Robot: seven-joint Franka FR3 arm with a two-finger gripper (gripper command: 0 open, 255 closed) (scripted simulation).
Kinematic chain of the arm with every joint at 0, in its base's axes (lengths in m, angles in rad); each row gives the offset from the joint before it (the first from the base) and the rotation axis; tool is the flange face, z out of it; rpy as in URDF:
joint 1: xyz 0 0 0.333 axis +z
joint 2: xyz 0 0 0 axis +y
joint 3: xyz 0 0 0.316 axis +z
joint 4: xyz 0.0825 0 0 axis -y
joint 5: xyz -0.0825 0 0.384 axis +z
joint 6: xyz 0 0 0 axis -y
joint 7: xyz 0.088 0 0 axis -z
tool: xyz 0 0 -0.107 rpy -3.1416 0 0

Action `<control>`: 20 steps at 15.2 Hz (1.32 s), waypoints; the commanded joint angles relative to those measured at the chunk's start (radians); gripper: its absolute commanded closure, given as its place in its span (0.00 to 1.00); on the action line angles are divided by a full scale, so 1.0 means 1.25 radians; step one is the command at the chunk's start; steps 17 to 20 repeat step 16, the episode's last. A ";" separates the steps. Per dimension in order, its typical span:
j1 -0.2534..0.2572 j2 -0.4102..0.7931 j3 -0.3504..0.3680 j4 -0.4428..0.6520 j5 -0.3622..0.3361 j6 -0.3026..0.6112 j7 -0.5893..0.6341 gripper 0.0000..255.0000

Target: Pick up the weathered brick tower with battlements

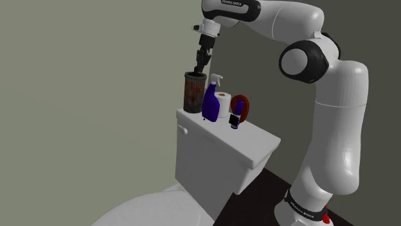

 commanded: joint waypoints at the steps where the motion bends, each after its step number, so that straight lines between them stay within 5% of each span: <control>1: -0.005 0.010 0.000 0.030 0.004 -0.021 0.002 1.00; 10: -0.059 0.103 0.002 0.276 0.048 -0.176 0.016 1.00; 14: -0.137 0.225 0.022 0.537 0.103 -0.310 0.043 1.00; 15: -0.173 0.251 0.079 0.594 0.081 -0.333 0.058 1.00; 20: -0.166 0.252 0.060 0.593 0.094 -0.333 0.056 1.00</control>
